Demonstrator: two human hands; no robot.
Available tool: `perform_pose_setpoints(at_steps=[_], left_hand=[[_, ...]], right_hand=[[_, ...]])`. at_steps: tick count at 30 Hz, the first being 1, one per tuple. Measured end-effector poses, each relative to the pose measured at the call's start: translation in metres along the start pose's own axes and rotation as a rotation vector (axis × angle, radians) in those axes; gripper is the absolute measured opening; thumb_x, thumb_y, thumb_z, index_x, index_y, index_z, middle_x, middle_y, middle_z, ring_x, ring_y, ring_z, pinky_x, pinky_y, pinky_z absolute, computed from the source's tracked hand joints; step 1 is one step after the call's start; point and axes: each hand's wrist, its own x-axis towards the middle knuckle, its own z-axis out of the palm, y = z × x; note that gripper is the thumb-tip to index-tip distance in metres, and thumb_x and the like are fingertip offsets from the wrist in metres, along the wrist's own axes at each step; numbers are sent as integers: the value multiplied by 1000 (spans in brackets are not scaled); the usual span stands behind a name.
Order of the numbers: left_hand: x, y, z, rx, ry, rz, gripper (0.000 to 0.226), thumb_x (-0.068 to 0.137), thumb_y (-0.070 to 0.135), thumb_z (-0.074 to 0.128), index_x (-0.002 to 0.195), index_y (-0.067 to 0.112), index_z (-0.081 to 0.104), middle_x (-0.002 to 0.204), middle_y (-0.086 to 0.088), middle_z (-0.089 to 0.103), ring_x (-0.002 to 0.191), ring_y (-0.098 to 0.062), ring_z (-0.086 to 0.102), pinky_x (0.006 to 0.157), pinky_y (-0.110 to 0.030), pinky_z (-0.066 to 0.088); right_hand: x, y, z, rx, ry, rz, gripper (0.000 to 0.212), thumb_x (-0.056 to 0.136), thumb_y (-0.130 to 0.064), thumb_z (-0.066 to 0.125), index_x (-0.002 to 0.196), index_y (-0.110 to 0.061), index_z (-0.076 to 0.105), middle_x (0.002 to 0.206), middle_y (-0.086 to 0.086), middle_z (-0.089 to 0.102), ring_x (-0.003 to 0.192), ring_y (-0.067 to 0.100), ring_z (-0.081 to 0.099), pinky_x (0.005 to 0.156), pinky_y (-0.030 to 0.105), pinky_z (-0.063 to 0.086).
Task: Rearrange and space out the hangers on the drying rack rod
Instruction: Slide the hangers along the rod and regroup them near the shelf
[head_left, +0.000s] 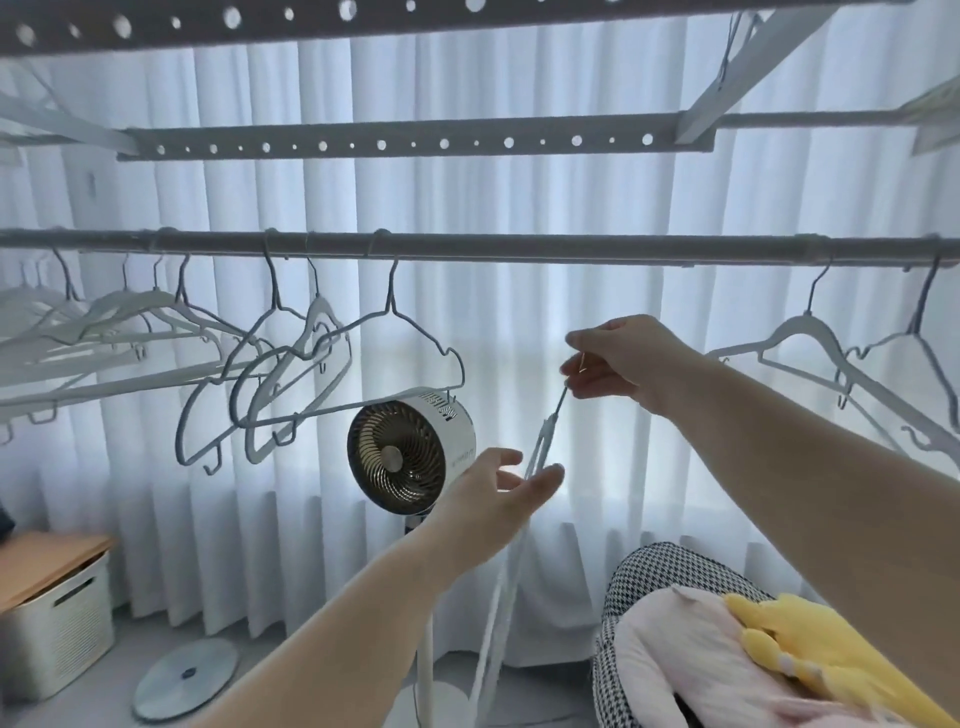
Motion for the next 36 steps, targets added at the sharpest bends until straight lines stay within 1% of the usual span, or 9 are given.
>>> perform_pose_setpoints(at_steps=[3,7,10,14,18,21,25,29,36], left_hand=[[-3,0,0,63,-31,-15,75,72,49,64,136,25,31,112,8,51,103,-17,59,88,-37,52],[2,-5,-6,63,10,2,48,89,10,47,134,20,36,105,8,46,68,-13,57,48,-23,49],[10,-9,-18,0,45,-19,39,93,3,38,128,17,43,98,8,46,58,-8,55,41,-19,48],[24,-8,-32,-26,69,-56,31,93,-1,34,110,23,44,100,3,43,52,-7,55,39,-18,47],[44,-4,-52,0,100,-81,23,92,0,33,102,15,47,93,-2,49,54,-15,59,40,-19,47],[62,6,-66,52,152,-45,26,90,-3,32,94,18,48,86,0,50,58,-18,60,43,-22,50],[88,30,-87,101,242,19,26,89,-1,36,90,21,49,88,0,54,68,-30,69,57,-38,58],[113,47,-99,112,285,27,18,91,-1,37,98,11,49,91,0,51,50,-11,63,38,-20,52],[145,50,-93,102,282,-27,18,92,0,35,103,11,44,88,-1,48,49,-13,61,39,-21,52]], right_hand=[[-2,-4,13,20,10,-49,24,90,-6,53,67,-1,51,64,12,57,43,16,57,43,19,53],[2,-5,26,33,-5,-79,23,91,-9,54,68,-3,49,64,11,58,37,13,57,41,18,53],[10,-4,30,15,-55,-85,22,91,-14,54,71,-5,49,67,10,60,33,8,57,42,19,53],[30,-4,31,-58,-58,-123,20,94,-22,50,78,-10,50,76,5,61,52,16,59,48,22,51],[59,-1,31,-408,106,-303,16,92,-23,50,100,-9,55,90,2,58,80,19,55,67,25,43],[84,-1,25,-809,259,-467,32,93,-21,47,123,-11,51,127,5,52,121,22,42,98,28,32],[117,-12,12,-1101,450,-700,42,92,-15,46,133,-11,43,147,6,33,139,24,21,113,32,11],[143,-18,0,-1210,439,-618,48,92,-17,44,139,-15,34,149,4,31,142,23,16,117,38,-1],[154,-16,-9,-1290,411,-649,42,93,-22,41,134,-15,38,129,5,51,121,28,41,105,36,20]])
